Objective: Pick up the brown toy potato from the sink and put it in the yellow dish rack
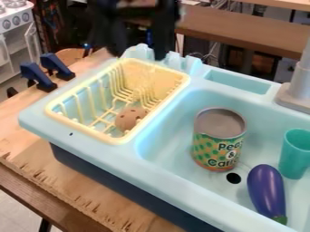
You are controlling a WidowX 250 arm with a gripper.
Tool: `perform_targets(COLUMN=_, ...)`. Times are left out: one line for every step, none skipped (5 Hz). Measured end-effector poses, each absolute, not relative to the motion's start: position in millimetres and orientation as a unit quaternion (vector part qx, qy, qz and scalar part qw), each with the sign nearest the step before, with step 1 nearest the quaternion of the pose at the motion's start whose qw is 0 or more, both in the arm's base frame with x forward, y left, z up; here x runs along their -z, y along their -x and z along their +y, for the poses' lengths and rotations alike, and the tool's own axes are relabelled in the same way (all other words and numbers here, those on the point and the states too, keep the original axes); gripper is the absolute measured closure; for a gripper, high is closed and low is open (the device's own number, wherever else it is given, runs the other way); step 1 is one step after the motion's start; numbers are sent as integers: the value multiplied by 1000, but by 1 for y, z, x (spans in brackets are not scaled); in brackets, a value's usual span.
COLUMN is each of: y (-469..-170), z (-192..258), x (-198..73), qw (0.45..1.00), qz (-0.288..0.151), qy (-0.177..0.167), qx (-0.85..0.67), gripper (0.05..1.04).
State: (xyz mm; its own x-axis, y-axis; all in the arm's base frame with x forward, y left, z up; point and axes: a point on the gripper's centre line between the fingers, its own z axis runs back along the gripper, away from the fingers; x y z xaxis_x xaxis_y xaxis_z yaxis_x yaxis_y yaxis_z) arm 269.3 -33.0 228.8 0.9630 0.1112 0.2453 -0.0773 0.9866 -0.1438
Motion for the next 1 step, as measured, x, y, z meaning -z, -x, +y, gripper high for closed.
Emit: perform_targets(y=-264, z=-56, x=-217, qw=995, qz=-69, qy=74, qx=-6, gripper=83)
